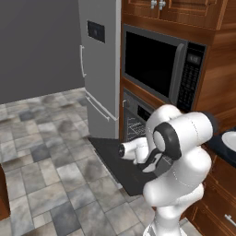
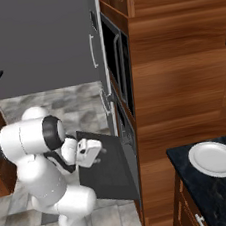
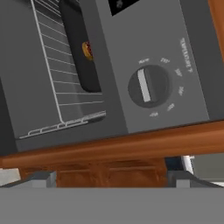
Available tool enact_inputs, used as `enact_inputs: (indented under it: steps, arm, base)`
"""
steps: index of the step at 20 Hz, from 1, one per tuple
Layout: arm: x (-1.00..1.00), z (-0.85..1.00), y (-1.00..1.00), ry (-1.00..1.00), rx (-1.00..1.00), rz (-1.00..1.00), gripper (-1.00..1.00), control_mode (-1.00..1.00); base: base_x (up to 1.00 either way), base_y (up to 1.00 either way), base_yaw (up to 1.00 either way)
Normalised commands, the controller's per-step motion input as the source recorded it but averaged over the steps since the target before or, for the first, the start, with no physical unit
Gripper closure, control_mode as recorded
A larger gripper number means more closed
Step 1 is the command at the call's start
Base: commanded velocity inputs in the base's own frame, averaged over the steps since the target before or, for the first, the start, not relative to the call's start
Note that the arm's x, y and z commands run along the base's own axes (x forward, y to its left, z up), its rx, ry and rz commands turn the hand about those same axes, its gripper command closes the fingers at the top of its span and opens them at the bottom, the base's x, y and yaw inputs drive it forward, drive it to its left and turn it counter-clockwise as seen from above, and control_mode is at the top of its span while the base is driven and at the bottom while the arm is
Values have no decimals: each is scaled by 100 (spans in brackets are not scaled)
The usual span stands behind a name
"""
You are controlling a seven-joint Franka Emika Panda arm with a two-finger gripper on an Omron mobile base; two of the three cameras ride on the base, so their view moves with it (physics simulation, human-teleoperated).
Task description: Take the baked cake out of the oven and place it on the plate for cooling. Then close the oven door.
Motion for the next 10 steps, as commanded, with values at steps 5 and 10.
enact_inputs:
  steps: [5, 10]
  arm:
    - [20, -29, -12, -2, -2, 0, -100, -100]
    - [30, -23, -12, 0, -2, 0, -100, -100]
  base:
    - [0, 0, 0]
    - [0, 0, 0]
